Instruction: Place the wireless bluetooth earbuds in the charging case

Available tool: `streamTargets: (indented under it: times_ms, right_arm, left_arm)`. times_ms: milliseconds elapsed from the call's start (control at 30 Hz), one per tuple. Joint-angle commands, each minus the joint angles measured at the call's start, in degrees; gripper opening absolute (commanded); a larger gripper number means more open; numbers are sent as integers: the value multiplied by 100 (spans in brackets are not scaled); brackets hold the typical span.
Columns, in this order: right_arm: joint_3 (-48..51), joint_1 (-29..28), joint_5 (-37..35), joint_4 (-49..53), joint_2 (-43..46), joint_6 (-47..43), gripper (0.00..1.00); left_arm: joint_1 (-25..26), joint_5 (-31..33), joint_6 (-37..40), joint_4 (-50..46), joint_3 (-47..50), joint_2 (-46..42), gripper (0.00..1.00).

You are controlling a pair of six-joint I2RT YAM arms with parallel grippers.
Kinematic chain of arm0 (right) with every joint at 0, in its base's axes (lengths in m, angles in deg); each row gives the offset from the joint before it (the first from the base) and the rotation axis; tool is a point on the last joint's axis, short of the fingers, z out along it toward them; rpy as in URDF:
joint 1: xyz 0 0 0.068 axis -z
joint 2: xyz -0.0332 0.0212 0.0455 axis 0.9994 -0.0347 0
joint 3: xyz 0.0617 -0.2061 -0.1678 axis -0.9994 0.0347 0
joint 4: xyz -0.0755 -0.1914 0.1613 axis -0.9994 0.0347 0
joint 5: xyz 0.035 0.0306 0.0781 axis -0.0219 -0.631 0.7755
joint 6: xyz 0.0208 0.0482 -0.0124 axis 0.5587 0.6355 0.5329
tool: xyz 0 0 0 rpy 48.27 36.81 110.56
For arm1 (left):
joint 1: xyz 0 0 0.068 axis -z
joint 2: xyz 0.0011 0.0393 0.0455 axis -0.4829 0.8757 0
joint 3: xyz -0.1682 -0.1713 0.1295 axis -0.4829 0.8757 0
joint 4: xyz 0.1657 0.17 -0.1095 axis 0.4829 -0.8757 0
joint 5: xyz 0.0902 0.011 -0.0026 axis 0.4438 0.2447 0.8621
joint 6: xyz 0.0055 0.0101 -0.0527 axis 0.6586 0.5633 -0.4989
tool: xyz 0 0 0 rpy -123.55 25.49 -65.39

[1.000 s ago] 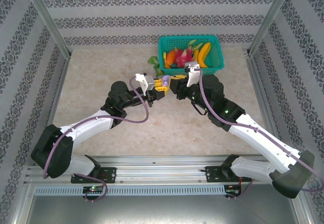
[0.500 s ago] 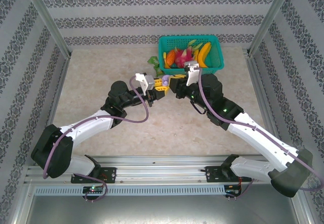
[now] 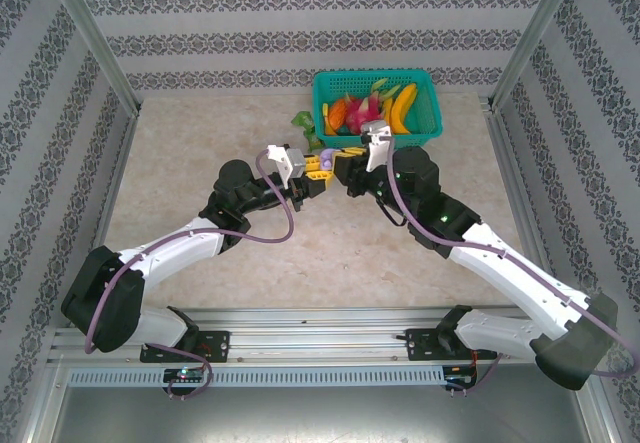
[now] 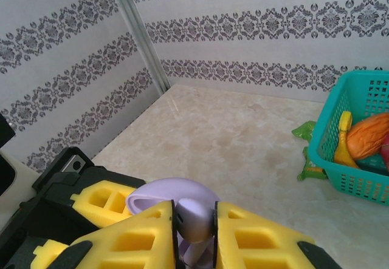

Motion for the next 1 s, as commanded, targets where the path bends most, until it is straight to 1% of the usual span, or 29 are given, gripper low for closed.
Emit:
streamTargets:
  times_ms: [0,167,367,433,500,600,700,967]
  right_arm:
    - [19,-276,133,291,-51,-455,19]
    - [-31,-436,-74,395,-129,-699,18]
    - [23,-458,-221,394,-118,-702,20]
    - [23,-458,-311,399,-90,-652,25]
    - [-15,-449,-485,420,-44,-563,34]
    - [-63,-370,-601,443,65,-385,43]
    - [-92,-265,-583,483,216,-207,49]
    - [-61,138,-378,534,763,259,57]
  left_arm:
    - [73,16,-96,341,-296,-82,0]
    - [82,36,-99,315,-316,-66,0]
    - [76,53,-88,287,-320,-50,0]
    - [80,63,-89,290,-326,-36,0]
    - [80,71,-88,282,-312,-25,0]
    - [78,85,-90,269,-301,-21,0]
    - [78,98,-97,278,-286,-13,0]
    - [80,115,-106,290,-249,12,0]
